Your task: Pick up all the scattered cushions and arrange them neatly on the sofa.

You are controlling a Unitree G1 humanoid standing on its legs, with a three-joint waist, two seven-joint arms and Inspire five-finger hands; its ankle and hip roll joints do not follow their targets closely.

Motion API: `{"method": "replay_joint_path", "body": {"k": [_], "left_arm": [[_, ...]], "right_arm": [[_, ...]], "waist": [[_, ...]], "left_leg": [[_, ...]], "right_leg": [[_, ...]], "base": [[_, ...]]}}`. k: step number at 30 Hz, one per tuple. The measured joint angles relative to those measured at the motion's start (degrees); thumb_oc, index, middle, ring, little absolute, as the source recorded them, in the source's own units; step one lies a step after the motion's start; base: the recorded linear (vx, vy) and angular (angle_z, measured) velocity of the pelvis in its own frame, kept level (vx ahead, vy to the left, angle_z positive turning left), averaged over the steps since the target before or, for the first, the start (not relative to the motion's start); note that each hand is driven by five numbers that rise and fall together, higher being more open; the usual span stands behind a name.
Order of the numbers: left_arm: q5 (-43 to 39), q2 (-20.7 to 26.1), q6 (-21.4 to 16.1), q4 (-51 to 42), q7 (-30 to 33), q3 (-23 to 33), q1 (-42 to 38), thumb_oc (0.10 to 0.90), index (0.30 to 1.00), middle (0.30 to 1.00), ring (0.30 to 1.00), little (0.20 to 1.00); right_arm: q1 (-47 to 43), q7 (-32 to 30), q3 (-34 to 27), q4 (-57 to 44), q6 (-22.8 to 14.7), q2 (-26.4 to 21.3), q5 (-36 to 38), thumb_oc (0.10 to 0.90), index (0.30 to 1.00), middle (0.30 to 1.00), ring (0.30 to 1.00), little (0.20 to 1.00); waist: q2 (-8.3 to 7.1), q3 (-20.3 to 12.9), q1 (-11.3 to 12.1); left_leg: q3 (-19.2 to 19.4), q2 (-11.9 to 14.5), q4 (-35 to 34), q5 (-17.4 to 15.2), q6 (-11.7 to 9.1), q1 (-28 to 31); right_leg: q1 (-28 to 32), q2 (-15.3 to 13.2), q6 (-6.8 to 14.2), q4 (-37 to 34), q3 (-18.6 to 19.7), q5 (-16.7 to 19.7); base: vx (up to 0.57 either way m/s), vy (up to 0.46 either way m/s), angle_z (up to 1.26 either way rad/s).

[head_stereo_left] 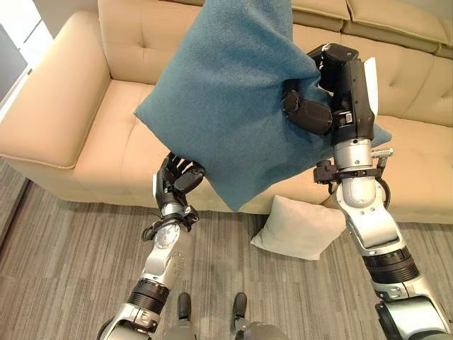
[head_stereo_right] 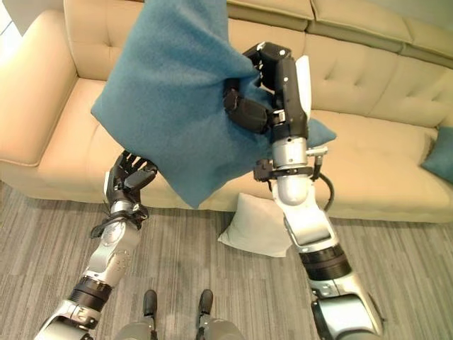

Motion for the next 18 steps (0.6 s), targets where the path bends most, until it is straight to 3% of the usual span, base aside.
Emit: {"method": "replay_joint_path", "body": {"k": [8,14,18], "left_arm": [[1.2,1.3,0.1,-0.3,-0.3,0.4,2.4,0.400,0.300,0.300,0.300,0.300],[1.8,2.1,0.3,-2.5,-3.4,0.5,10.8,0.400,0.300,0.300,0.300,0.300],[2.8,2.4,2.1,-4.9,-6.9,0.5,18.2,0.400,0.300,0.300,0.300,0.300]], "right_arm": [[6.6,0.6,-1.3,0.0,0.0,3.0,-0.4,0.400,0.300,0.300,0.300,0.300],[16.9,3.3,-2.4,0.0,-0.2,4.5,-1.6,0.400,0.300,0.300,0.300,0.300],[24.3,5.4,-3.3,0.0,0.0,4.8,-1.9,0.400,0.300,0.300,0.300,0.300]], "waist": [[2.52,-1.3,0.6],[4.73,-2.3,1.0],[6.45,-2.9,1.0]], "left_leg": [[-0.5,0.0,0.0,0.0,0.0,0.6],[-2.1,-0.1,0.0,0.0,-0.2,0.8],[-4.9,0.1,0.0,0.2,-0.6,-0.5]], "right_leg": [[0.9,-0.1,0.0,0.0,-0.4,-0.1],[1.8,0.1,0.1,0.0,-1.2,-0.6],[2.0,0.4,-0.2,0.0,-3.9,-1.3]], "base": [[-0.01,-0.055,0.03],[-0.06,-0.094,0.13],[-0.10,-0.084,0.33]]}}
